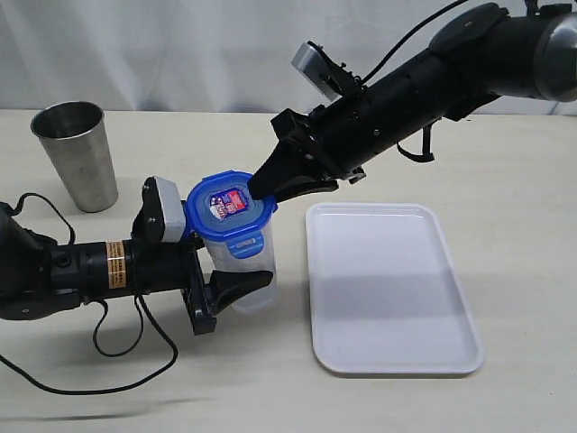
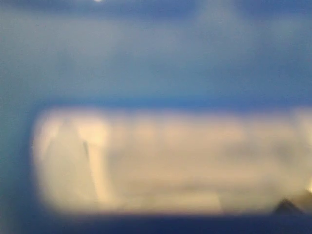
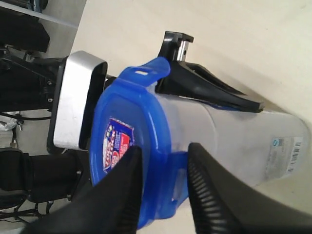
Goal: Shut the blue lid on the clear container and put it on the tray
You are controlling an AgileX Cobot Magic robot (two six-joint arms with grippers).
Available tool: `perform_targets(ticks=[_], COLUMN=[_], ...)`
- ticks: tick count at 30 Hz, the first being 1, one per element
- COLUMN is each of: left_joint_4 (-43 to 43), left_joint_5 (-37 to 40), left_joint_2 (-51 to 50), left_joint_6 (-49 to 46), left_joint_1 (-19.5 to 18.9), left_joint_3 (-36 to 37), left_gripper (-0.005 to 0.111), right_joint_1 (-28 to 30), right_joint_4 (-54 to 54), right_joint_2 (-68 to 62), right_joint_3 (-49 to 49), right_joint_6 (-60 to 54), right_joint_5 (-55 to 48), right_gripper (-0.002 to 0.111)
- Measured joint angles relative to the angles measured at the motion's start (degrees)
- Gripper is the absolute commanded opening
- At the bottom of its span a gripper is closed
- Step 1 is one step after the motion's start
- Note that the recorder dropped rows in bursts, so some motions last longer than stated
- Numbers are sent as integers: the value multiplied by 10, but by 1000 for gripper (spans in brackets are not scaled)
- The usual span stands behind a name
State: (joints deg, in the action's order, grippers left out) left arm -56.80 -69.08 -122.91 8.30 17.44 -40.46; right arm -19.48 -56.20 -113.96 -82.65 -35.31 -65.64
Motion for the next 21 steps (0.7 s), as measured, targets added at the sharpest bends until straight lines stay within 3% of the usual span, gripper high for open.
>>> perform_targets(ticks=[3,21], left_joint_4=[0,-5], left_joint_5=[0,0], left_joint_2=[0,0], left_joint_6=[0,6], left_joint_1=[0,-1], left_joint_3=[0,1], left_gripper=[0,0], right_joint_1=[0,-8], right_joint_4=[-1,36], right_joint_2=[0,7], right_joint_3=[0,-4], right_joint_6=[-2,58], right_joint_5=[0,8], right_gripper=[41,40])
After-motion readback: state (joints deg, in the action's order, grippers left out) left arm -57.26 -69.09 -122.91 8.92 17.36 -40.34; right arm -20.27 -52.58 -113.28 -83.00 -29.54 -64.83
